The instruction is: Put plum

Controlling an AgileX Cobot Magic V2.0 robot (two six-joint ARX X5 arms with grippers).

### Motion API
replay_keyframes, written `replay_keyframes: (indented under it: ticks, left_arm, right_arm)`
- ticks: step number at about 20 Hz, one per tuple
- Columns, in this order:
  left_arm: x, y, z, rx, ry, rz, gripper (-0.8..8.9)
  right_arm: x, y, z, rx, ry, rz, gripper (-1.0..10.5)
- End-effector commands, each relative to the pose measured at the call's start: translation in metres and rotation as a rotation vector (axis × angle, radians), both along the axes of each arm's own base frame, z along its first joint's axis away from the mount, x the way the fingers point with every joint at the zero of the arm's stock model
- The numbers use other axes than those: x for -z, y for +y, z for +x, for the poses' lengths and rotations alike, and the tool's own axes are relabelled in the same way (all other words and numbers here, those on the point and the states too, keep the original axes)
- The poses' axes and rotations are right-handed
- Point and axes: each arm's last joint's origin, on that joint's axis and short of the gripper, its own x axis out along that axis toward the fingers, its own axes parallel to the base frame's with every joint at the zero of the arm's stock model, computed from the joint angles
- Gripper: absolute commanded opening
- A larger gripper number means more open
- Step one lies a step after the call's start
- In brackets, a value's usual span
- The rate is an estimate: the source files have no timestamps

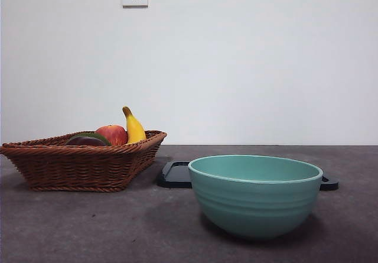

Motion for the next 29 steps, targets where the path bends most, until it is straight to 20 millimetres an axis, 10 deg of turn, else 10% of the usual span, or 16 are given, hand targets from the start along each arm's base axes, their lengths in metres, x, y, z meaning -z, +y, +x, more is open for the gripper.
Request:
replay_keyframes:
  ticks: [1, 15, 29]
  left_arm:
    - [-0.022, 0.000, -0.002, 0.004, -0.003, -0.006, 0.08]
    - [-0.082, -0.010, 0.024, 0.354, 0.262, 0.140, 0.07]
    - [-0.098, -0.020, 0.038, 0.556, 0.444, 0.225, 0.07]
  right_arm:
    - [-0.021, 0.000, -0.003, -0.016, 0.002, 0.015, 0.0]
    - [-0.092, 0.009, 0.023, -0.332, 0.380, -0.072, 0.0]
    - [-0.095, 0.027, 0.041, -0.606, 0.637, -0.210, 0.0]
